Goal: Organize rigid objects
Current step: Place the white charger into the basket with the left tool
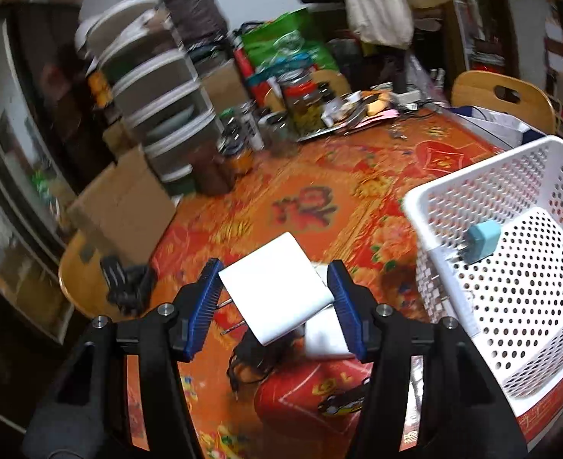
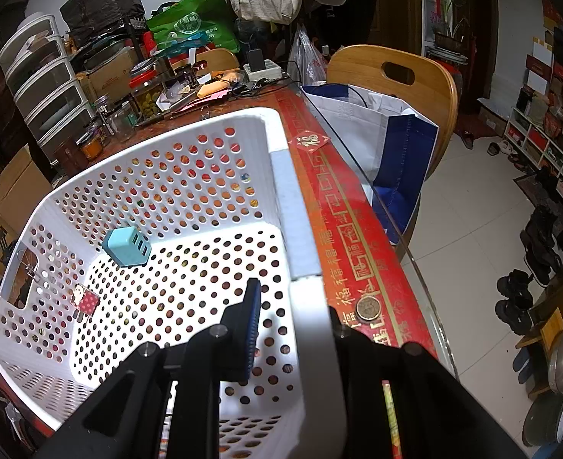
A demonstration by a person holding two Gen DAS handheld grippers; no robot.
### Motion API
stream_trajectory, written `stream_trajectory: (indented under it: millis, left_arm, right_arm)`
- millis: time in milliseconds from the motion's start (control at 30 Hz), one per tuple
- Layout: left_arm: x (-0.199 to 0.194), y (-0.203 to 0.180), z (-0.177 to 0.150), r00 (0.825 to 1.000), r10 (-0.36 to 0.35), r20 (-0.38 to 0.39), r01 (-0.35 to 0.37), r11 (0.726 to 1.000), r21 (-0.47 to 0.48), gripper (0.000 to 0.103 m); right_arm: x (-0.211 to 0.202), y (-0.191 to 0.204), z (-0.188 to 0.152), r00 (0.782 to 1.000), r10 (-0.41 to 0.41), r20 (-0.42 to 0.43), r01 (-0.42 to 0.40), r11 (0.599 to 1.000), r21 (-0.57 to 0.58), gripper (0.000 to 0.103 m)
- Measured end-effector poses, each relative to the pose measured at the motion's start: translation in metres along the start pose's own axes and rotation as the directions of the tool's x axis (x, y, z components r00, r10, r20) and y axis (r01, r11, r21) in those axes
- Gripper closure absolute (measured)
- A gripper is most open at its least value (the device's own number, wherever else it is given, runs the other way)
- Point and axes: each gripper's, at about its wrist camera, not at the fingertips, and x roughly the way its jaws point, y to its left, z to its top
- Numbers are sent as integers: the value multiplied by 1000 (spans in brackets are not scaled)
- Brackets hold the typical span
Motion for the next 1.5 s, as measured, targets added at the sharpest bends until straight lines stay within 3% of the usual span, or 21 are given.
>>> stream_trajectory:
  millis: [167, 433, 567, 667, 733, 800, 867, 1033, 1233, 1300, 1367, 1400, 1500]
  left_arm:
    - [-11, -35, 16, 999, -17, 35, 14, 997, 82, 49]
    - [-32, -95, 42, 990, -136, 40, 128, 979, 159, 49]
    - [-27, -134, 50, 987, -160, 3, 154, 957, 244, 49]
    - [-15, -167, 51, 983, -176, -60, 186, 920, 345, 49]
    - [-5, -187, 53, 970, -211, -119, 241, 892, 383, 49]
    - [8, -206, 54, 935, -276, -221, 346, 844, 410, 49]
    - [19, -221, 51, 913, -288, -290, 393, 812, 431, 49]
    - [37, -245, 41, 883, -268, -385, 435, 776, 458, 49]
    - [38, -245, 35, 862, -307, -403, 475, 765, 435, 49]
    - [36, -236, 37, 860, -324, -394, 482, 770, 419, 44]
    - [32, -222, 42, 871, -339, -357, 472, 780, 412, 22]
    - [26, -211, 44, 882, -346, -320, 457, 794, 400, 19]
    - [2, -157, 48, 887, -397, -235, 455, 837, 305, 19]
  right_arm:
    - [0, 0, 1, 1000, 2, 1, -2, 1000, -1, 84]
    - [-1, 1, 1, 1000, 5, 3, -5, 1000, -3, 84]
    - [0, 1, 1, 1000, 6, 2, -6, 1000, -4, 84]
    - [0, 1, 0, 1000, 8, 4, -8, 1000, -2, 84]
    - [0, 1, 1, 1000, 9, 5, -9, 1000, -2, 84]
    - [0, 1, 1, 1000, 10, 5, -9, 1000, -2, 84]
    - [0, 1, 1, 1000, 11, 5, -11, 1000, -2, 83]
    - [0, 1, 0, 1000, 16, 6, -16, 1000, -2, 82]
    - [0, 1, -1, 1000, 16, 5, -16, 1000, -4, 82]
    - [0, 1, 0, 1000, 15, 4, -15, 1000, -5, 82]
    - [0, 1, -1, 1000, 14, 2, -14, 1000, -6, 82]
    - [0, 1, -1, 1000, 13, 1, -13, 1000, -6, 82]
    - [0, 0, -2, 1000, 18, -1, -18, 1000, -6, 82]
